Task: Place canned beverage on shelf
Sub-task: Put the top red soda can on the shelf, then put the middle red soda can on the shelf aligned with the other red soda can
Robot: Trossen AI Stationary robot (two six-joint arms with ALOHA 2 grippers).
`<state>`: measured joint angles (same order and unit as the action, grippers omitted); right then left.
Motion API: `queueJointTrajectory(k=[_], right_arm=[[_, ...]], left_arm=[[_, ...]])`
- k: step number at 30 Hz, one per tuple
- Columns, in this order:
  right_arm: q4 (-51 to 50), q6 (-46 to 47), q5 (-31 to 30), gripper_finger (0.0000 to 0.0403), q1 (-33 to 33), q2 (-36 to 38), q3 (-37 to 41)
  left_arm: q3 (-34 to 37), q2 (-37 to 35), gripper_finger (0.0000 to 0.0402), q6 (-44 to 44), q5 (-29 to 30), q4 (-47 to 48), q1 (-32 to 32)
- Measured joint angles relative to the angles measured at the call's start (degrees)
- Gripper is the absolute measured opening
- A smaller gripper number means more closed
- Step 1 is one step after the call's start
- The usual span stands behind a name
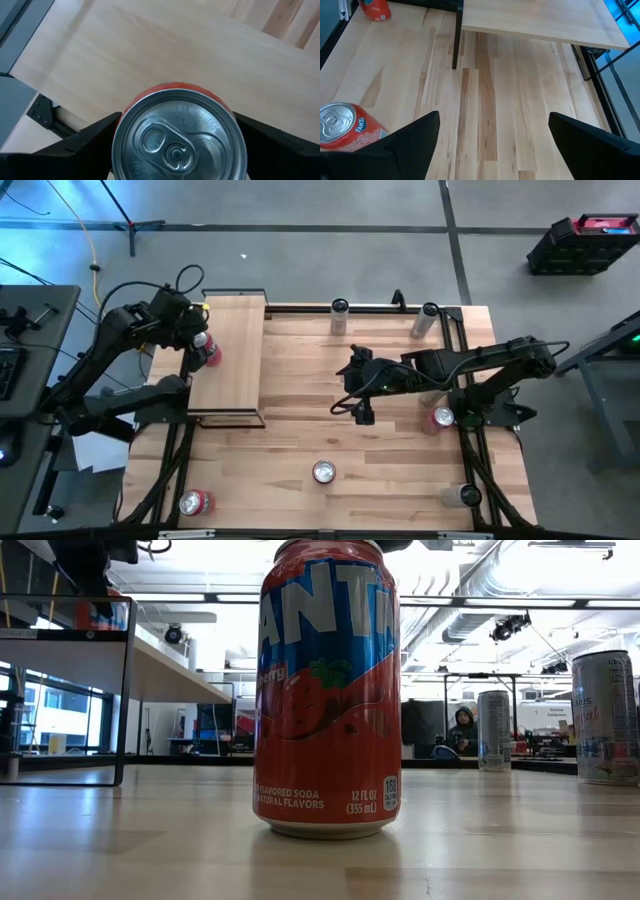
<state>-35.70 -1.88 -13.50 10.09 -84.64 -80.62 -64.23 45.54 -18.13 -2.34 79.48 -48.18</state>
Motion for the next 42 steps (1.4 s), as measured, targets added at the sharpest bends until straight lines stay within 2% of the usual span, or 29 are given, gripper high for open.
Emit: queueJointTrajectory(k=[5, 11, 24, 29, 34, 36, 42], right_arm=[[-0.02, 0.4, 0.0, 0.036, 0.0, 0.0, 0.0], [-0.02, 0.4, 0.0, 0.036, 0.0, 0.0, 0.0], [-0.04, 0.38, -0.02, 0.036, 0.0, 0.0, 0.0], [-0.04, 0.36, -0.02, 0.036, 0.0, 0.0, 0.0], [-0.04, 0.02, -0.04, 0.036, 0.0, 0.0, 0.0], [0.14, -0.08, -0.04, 0.036, 0.0, 0.0, 0.0], [0.39, -0.48, -0.04, 0.036, 0.0, 0.0, 0.0]], left_arm=[[0.0, 0.04, 0.0347, -0.02, -2.4, -0.11, -0.02], [-0.39, 0.06, 0.0347, 0.04, -2.44, -0.57, -0.02], [-8.09, 0.04, 0.0347, 0.68, -2.87, -0.48, -0.02], [-9.51, 0.04, 0.0347, 1.44, -6.0, -1.14, -0.02], [-11.47, 0.04, 0.0347, 2.41, -6.68, -4.1, -0.02], [-12.26, 0.04, 0.0347, 4.47, -9.36, -6.64, -0.02], [-13.29, -0.11, 0.0347, 9.58, -23.35, -16.71, 0.91]])
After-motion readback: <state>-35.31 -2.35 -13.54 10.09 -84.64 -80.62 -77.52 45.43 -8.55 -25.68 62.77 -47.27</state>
